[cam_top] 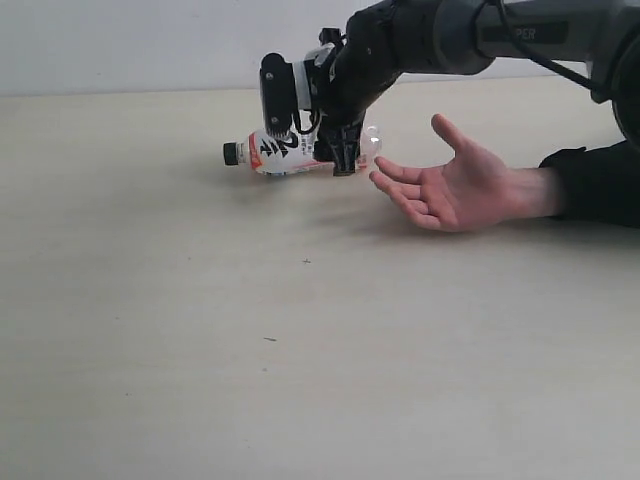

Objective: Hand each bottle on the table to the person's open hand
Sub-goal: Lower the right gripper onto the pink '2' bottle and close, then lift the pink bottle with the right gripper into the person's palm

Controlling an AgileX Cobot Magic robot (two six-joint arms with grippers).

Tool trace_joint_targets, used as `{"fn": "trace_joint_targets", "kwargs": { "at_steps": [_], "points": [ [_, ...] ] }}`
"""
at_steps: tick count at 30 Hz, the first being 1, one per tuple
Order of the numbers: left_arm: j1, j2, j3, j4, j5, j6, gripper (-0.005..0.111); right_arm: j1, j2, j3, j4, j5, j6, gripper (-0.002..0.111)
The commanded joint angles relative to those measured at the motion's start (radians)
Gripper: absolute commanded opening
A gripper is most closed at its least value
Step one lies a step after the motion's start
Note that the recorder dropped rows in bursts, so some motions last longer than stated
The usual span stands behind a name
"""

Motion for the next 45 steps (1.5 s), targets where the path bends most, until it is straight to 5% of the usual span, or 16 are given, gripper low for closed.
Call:
{"fn": "trace_joint_targets", "kwargs": {
  "at_steps": [1,21,25,36,45],
  "points": [
    [0.002,-0.005,0.003,0.001,-0.005,-0.002,0.003,0.000,0.031,-0.006,-0.023,-0.016,0.029,0.078],
    [0.002,-0.005,0.003,0.001,-0.005,-0.002,0.003,0.000,0.079,-0.006,-0.023,-0.092,0.050,0.068],
    [0.002,-0.005,0.003,0.001,-0.005,-0.002,0.003,0.000,0.079,-0.006,-0.019,-0.101,0.050,0.057],
    [0.002,-0.005,0.003,0.001,-0.005,-0.002,0.003,0.000,0.079,-0.006,-0.021,-0.125,0.098,0.001],
    [0.002,-0.005,0.003,0.001,-0.005,-0.002,0.003,0.000,0.047,-0.006,-0.023,-0.133,0.096,0.000]
  ]
}}
